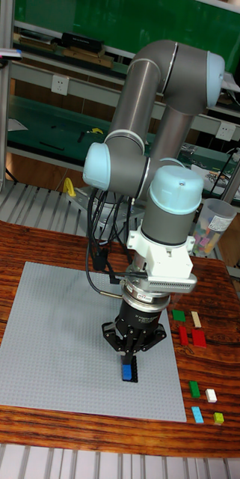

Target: Build with small Lego blocks

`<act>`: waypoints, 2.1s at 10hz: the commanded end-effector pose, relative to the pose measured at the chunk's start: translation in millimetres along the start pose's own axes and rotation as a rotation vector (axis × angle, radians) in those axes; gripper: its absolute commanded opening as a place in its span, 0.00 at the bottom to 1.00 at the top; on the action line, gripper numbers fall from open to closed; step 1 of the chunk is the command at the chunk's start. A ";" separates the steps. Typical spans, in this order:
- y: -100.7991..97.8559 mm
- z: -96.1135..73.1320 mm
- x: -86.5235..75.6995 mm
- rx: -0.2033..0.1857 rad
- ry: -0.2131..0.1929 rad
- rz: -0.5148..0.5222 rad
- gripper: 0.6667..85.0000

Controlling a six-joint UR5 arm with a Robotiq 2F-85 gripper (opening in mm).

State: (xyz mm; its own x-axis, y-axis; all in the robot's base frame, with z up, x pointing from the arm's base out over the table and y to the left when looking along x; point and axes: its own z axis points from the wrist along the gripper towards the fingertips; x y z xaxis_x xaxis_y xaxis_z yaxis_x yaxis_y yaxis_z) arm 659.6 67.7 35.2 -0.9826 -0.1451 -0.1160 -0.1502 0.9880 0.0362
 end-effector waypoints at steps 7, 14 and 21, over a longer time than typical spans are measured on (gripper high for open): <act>4.5 9.8 6.5 0.020 0.035 0.008 0.01; 8.4 24.4 -1.9 0.001 0.026 -0.031 0.01; 3.7 7.5 6.1 -0.005 0.041 -0.029 0.01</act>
State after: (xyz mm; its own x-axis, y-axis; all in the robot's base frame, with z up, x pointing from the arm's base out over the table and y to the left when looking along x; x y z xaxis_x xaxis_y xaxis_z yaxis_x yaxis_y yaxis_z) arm 655.5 70.7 22.4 -0.9790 -0.1878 -0.0789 -0.1905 0.9813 0.0273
